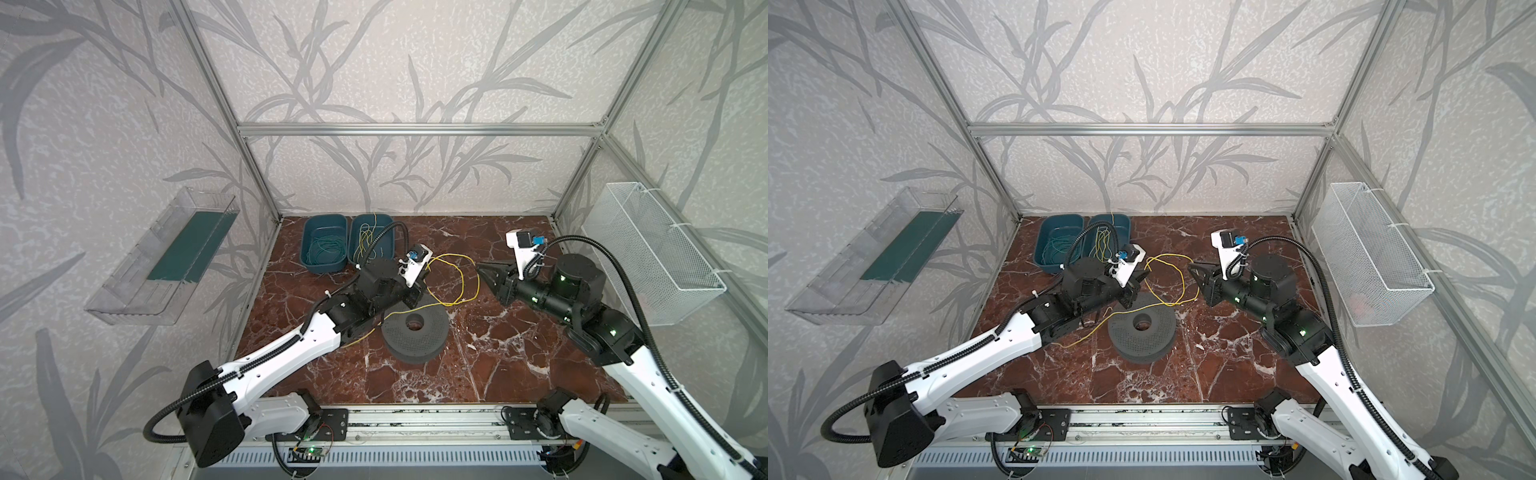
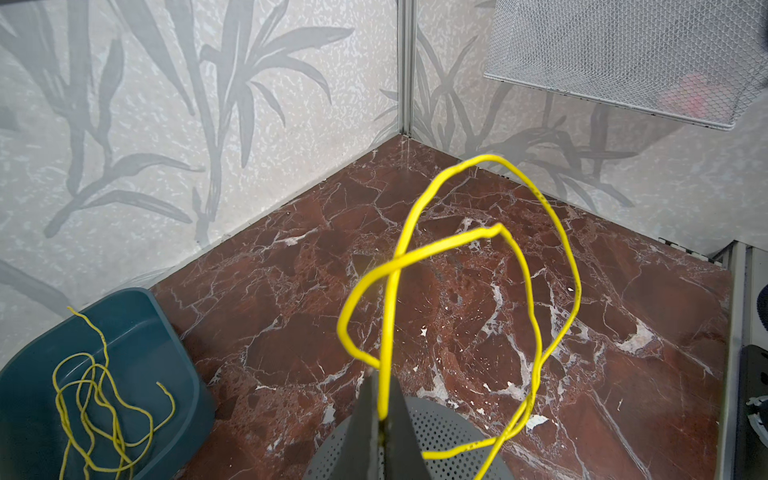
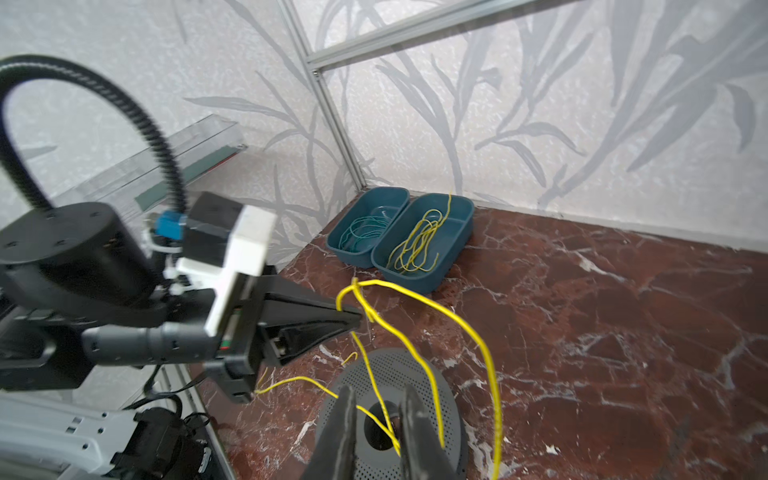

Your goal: Wrap the cables

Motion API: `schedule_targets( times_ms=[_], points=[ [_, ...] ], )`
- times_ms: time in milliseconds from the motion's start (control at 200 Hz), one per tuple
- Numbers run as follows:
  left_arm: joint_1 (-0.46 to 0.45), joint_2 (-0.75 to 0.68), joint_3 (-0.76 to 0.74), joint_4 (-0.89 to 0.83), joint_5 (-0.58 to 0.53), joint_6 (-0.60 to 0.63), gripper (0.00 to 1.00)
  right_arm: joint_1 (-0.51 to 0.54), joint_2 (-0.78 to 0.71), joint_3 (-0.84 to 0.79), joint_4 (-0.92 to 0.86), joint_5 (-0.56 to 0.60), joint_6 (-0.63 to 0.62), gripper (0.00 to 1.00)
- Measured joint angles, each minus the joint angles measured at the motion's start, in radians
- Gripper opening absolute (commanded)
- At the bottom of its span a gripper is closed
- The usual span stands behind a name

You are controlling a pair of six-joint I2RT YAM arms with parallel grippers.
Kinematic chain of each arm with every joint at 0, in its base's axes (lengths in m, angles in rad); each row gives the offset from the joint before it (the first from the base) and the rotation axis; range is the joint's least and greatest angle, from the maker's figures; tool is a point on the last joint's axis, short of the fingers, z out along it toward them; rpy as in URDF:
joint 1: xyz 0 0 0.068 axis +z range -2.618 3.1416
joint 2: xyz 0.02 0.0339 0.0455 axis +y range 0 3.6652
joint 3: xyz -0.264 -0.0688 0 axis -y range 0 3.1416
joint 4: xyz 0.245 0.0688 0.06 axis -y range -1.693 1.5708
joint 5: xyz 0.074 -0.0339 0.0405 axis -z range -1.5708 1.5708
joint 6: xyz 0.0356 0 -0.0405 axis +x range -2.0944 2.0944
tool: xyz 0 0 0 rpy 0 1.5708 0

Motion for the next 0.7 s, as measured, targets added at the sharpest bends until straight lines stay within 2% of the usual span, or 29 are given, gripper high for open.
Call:
schedule_targets(
  times_ms=[115,215,355,700],
  points=[
    [0.000,0.010,0.007,-0.007,0.001,-0.002,0.00,0.124,0.088,0.072,-0.031,0.080,-0.094,0.25],
    [0.000,0.013,0.015,-0.013,0.005,-0.002,0.00,0.172,0.180,0.098,-0.031,0.169,-0.162,0.25],
    [0.000,0.013,0.018,-0.016,0.007,-0.002,0.00,0.183,0.256,0.092,-0.040,0.281,-0.228,0.24],
    [0.000,0.014,0.018,-0.028,0.012,-0.001,0.00,0.185,0.270,0.090,-0.045,0.387,-0.278,0.21]
  ],
)
